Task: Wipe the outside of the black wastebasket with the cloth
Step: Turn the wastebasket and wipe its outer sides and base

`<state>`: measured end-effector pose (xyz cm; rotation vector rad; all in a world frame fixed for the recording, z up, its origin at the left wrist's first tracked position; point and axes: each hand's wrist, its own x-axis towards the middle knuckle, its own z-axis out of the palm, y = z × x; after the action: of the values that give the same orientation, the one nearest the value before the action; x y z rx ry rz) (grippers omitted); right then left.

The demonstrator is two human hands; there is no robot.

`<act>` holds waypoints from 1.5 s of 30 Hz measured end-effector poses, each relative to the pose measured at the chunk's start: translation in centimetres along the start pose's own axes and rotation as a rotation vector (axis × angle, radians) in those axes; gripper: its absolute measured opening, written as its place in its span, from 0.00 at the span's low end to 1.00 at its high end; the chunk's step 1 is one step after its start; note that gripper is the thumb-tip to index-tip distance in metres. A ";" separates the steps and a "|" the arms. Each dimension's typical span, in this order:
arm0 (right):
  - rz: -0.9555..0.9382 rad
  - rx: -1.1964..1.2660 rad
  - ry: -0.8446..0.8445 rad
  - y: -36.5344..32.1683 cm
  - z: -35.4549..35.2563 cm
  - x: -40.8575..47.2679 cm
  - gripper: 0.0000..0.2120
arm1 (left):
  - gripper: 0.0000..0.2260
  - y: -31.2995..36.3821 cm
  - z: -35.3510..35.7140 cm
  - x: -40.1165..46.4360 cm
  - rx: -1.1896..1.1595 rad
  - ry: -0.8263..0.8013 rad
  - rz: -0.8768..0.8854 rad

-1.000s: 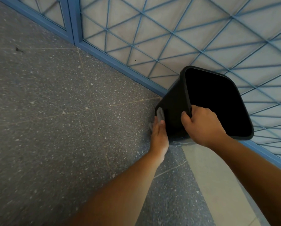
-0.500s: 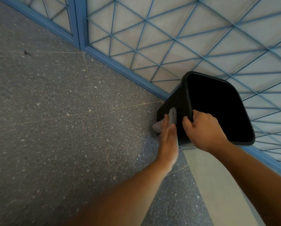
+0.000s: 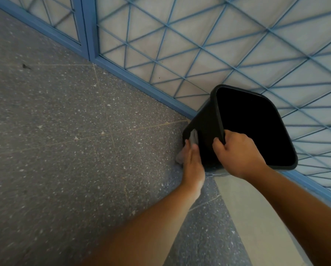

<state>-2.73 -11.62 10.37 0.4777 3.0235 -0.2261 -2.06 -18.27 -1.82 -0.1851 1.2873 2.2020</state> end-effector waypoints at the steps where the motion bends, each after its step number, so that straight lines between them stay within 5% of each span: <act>1: 0.002 0.002 -0.006 0.0 0.0 0.0 0.13 | 0.24 0.1 0.5 -0.5 -0.014 -0.021 0.026; 4: 0.008 0.007 -0.017 0.1 -0.1 -0.1 0.13 | 0.24 -0.7 0.5 -1.3 0.022 -0.063 0.074; 8: 0.005 0.004 -0.013 0.2 0.0 0.1 0.13 | 0.25 0.3 -0.4 0.6 -0.002 -0.007 -0.069; 13: 0.016 0.012 -0.034 0.4 -0.1 0.0 0.13 | 0.18 -0.7 0.3 -1.2 0.058 -0.087 0.129; 17: 0.012 0.031 -0.016 0.4 0.1 0.0 0.14 | 0.22 -0.5 -0.8 0.2 0.036 0.011 -0.032; 23: 0.031 0.050 -0.033 0.4 0.1 0.0 0.13 | 0.24 -1.4 -0.4 -0.1 0.076 -0.095 0.075; 27: 0.020 0.059 -0.022 0.5 0.1 0.1 0.14 | 0.22 0.1 -1.3 2.4 0.037 -0.026 0.009; 33: 0.022 0.079 -0.031 0.6 -0.1 0.0 0.12 | 0.22 -0.1 0.0 0.9 0.064 -0.141 0.206; 38: 0.012 0.088 -0.045 0.5 -0.1 0.2 0.13 | 0.26 1.3 -1.7 4.3 -0.017 -0.045 -0.122; 43: 0.025 0.095 -0.046 0.5 -0.2 0.1 0.12 | 0.22 0.4 0.7 -0.2 0.063 -0.142 0.177; 45: 0.035 0.081 -0.031 0.7 -0.3 0.2 0.12 | 0.21 -0.7 -0.2 0.8 0.040 -0.102 0.118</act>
<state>-2.73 -10.85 10.51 0.5272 2.9820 -0.3518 -2.36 -17.84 -2.71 0.0190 1.3145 2.2513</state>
